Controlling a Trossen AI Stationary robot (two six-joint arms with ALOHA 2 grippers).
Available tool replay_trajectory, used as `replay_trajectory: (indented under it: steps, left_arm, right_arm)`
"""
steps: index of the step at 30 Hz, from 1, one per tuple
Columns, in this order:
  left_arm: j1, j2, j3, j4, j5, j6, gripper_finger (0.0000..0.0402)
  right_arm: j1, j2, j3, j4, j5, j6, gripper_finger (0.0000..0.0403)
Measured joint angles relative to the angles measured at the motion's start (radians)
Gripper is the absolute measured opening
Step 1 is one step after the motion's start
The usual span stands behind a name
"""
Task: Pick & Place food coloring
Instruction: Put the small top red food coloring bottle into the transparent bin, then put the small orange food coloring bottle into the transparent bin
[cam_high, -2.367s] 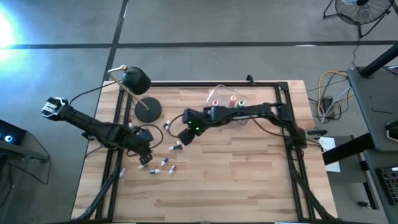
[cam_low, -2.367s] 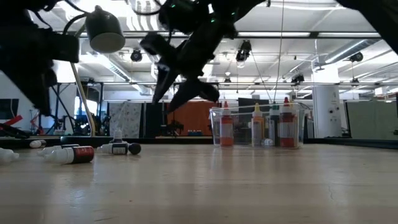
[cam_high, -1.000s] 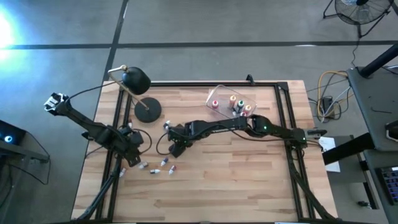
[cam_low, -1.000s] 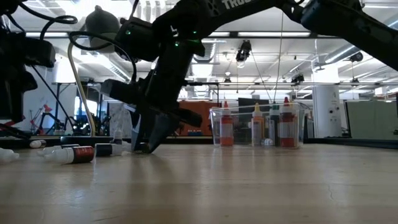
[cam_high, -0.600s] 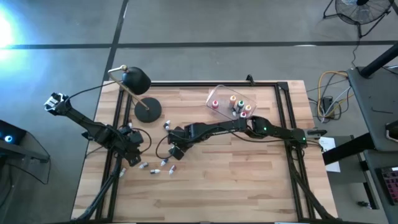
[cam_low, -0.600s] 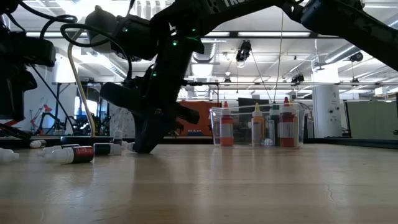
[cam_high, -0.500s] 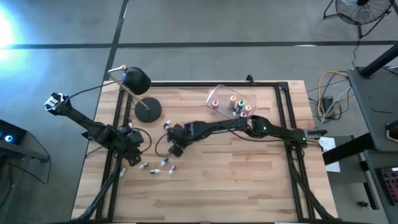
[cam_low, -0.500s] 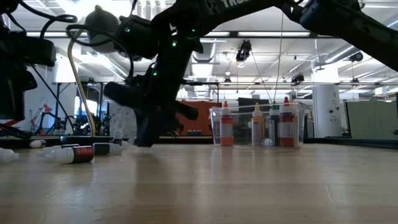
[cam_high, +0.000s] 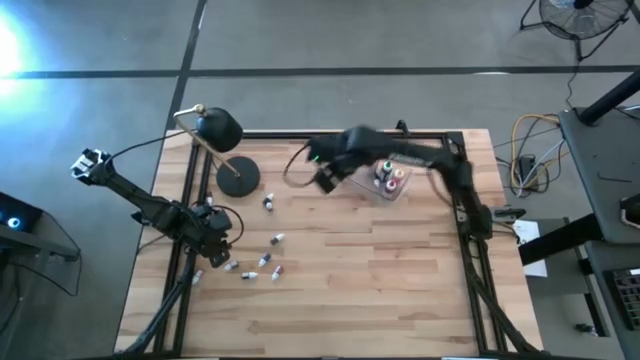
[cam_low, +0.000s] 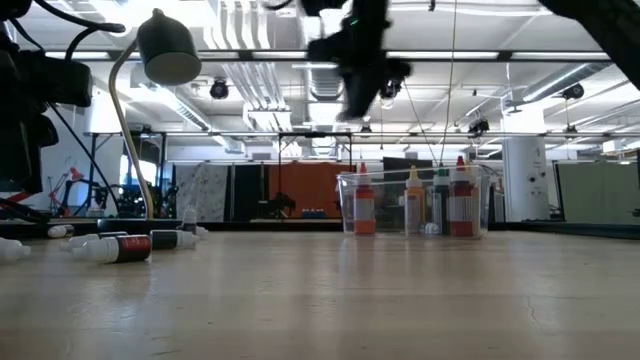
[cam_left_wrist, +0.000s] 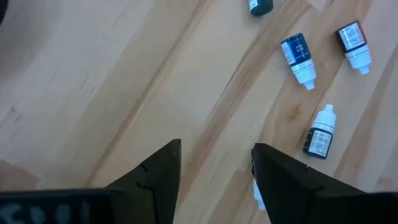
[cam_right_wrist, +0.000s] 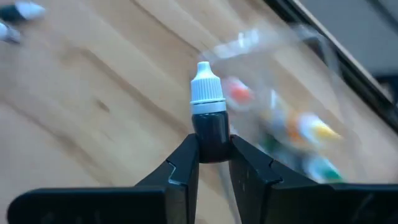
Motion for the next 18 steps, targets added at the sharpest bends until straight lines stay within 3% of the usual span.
replay_trajectory:
  steps: [3,10,18]
  left_arm:
    - [0.0,0.001,0.0,0.001,0.011,-0.004,0.0169]
    - [0.0,0.001,-0.001,0.01,0.085,-0.064,0.017]
    - [0.0,0.004,0.017,0.013,0.193,-0.117,0.017]
  right_arm:
    - [-0.077,-0.066,-0.052,-0.105,-0.07,0.007,0.0065]
    - [-0.141,-0.116,-0.291,-0.06,-0.202,-0.065,0.0083]
    - [-0.073,-0.202,-0.421,-0.024,0.121,0.004,0.0153]
